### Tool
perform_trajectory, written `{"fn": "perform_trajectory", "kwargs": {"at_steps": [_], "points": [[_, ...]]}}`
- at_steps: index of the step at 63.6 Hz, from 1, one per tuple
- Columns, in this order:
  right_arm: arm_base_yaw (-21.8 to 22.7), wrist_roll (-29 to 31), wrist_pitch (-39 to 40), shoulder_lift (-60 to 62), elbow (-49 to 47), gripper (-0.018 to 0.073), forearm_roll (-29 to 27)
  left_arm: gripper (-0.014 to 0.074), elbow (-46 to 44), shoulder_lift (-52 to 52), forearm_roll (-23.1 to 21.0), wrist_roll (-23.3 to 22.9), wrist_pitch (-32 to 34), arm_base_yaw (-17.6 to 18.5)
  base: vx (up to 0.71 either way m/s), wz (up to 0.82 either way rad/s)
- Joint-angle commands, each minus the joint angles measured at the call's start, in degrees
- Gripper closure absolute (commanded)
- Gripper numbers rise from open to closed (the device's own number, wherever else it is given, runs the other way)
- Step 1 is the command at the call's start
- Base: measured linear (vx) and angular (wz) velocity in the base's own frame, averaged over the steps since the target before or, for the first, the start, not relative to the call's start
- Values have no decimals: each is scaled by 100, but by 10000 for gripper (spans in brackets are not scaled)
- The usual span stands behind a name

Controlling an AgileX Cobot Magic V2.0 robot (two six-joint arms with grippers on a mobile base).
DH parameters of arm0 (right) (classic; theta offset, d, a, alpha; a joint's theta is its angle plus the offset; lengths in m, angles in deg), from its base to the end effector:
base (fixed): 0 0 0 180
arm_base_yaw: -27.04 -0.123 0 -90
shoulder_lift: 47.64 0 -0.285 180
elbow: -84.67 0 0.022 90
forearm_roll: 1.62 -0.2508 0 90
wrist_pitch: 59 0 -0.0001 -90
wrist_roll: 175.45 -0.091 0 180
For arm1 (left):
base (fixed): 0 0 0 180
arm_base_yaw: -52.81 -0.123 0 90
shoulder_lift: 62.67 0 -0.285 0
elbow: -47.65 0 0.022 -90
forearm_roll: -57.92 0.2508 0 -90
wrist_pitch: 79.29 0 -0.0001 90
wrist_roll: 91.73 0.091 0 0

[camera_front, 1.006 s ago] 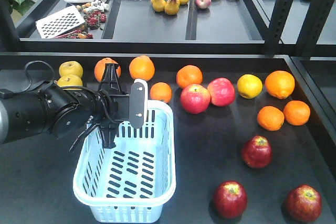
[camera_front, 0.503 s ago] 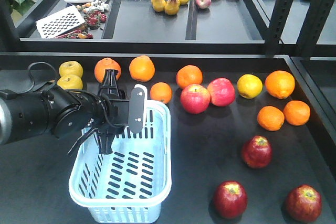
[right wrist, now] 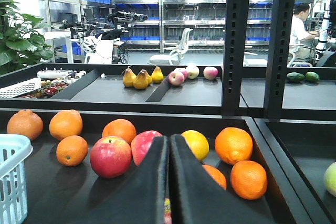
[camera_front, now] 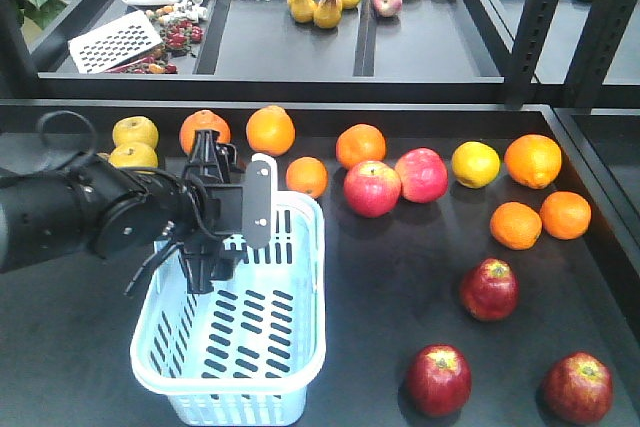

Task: Pick three apples into basket with both arms
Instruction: 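Open the left gripper and lift it off the basket handle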

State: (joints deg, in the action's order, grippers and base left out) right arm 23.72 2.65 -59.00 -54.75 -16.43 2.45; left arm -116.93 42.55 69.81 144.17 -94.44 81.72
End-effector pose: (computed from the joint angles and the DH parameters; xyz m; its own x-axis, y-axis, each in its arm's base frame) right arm 0.0565 0.0033 0.2039 0.0716 -0.0338 -0.9969 -0.0552 0.9978 -0.0378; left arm 0.3223 -0.1724 0.2243 0.1751 0.9563 -0.2341 0.7491 0.0249 0.6620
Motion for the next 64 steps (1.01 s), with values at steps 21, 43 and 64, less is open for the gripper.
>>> {"fn": "perform_trajectory", "kwargs": {"at_steps": [21, 43, 64], "points": [[49, 40, 437, 73, 70, 568, 60, -98, -139, -1743, -937, -83, -907, 13, 0, 0], [49, 40, 437, 73, 70, 568, 60, 20, -139, -3649, -1741, -2174, -1744, 7, 0, 0], [49, 40, 437, 73, 70, 568, 60, 53, -139, -4853, -773, -5513, -2235, 7, 0, 0]]}}
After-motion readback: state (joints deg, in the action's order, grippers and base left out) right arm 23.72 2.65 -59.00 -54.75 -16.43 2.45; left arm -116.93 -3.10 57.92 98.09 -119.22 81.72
